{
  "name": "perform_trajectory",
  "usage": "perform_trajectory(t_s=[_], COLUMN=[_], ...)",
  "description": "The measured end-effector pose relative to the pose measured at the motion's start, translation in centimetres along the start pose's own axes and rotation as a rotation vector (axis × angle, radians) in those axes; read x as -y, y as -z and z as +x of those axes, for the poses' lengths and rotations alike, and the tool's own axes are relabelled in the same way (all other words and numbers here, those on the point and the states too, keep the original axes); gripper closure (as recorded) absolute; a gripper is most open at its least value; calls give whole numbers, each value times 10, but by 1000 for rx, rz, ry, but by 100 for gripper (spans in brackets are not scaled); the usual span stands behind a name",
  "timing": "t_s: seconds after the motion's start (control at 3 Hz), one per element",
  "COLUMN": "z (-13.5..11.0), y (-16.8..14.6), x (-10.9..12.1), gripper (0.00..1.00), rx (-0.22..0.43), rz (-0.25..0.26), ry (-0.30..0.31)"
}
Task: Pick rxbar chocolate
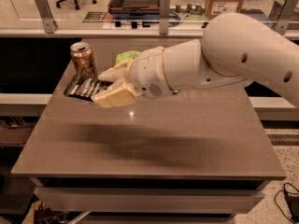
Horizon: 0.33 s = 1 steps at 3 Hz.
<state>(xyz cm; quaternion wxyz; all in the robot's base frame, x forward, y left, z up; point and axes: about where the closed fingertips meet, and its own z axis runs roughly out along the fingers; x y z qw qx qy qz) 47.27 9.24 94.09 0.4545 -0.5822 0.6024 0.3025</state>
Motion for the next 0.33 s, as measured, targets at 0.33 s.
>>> perform_trajectory(t_s=[0.33], z=[-1], y=[0], x=[0], gripper=[100], rx=[1], rz=[1], ry=[2])
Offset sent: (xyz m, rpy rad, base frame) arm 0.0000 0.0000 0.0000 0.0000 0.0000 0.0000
